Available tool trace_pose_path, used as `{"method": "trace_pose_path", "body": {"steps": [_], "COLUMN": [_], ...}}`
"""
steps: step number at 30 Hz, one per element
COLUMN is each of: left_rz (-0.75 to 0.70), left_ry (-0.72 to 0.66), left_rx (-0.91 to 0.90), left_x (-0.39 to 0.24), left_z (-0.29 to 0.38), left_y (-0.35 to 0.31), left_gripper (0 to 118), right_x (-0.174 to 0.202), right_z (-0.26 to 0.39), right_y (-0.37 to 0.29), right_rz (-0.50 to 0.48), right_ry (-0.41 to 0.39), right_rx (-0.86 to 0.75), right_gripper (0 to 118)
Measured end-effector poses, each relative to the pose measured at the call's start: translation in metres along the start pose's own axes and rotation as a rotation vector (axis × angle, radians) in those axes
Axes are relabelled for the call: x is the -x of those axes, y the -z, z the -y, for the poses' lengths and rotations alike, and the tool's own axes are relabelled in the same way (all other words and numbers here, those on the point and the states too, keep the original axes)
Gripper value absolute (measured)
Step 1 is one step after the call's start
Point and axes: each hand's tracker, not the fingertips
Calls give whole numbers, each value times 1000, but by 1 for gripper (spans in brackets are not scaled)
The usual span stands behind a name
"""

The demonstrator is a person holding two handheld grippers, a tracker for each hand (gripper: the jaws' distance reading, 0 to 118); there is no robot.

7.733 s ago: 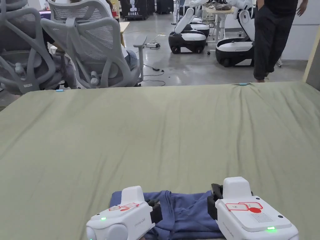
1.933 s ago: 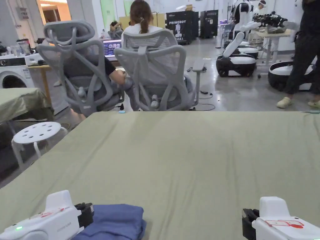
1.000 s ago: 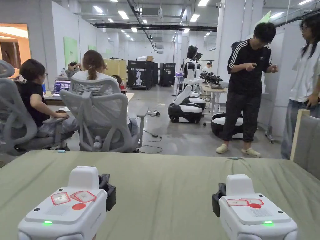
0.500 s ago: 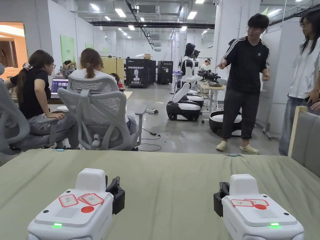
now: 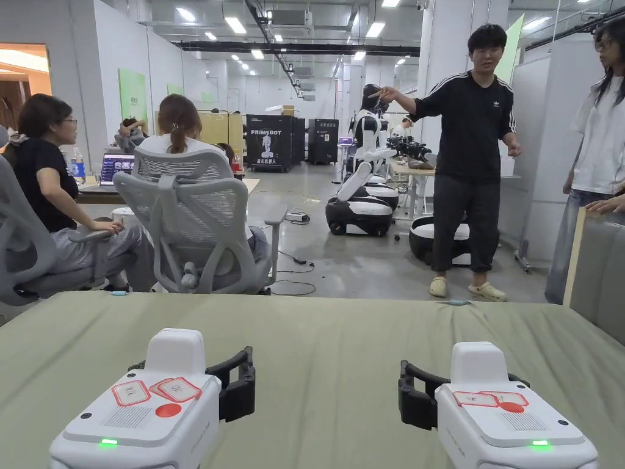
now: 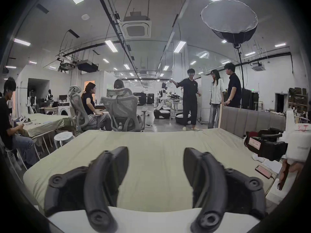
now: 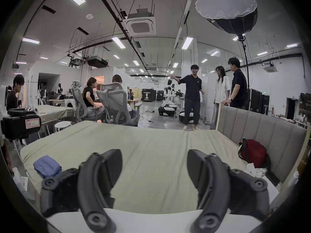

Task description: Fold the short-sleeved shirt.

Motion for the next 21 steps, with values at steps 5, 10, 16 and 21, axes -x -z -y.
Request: {"method": "trace_pose_path", "body": {"steps": [5,10,16,21], "left_rz": [12,-2,-17,-5], "left_ry": [1,3,8,-1], "left_rx": [-19,-27,-17,-1], "left_x": [0,1,2,2], "left_z": [-1,-1,1,2], "left_y": [-2,-3,-2,0], "left_gripper": [100,118,118,118], "right_x": [1,-1,3,3], "right_z": [-1,-2,-7,-13], "right_y": [0,0,-3,-5], "right_rz": [1,-38,-19,-43], "right_ry": [10,62,43,83], "right_rx": [-14,-7,-5,11], "right_gripper": [118,118,118,118]}}
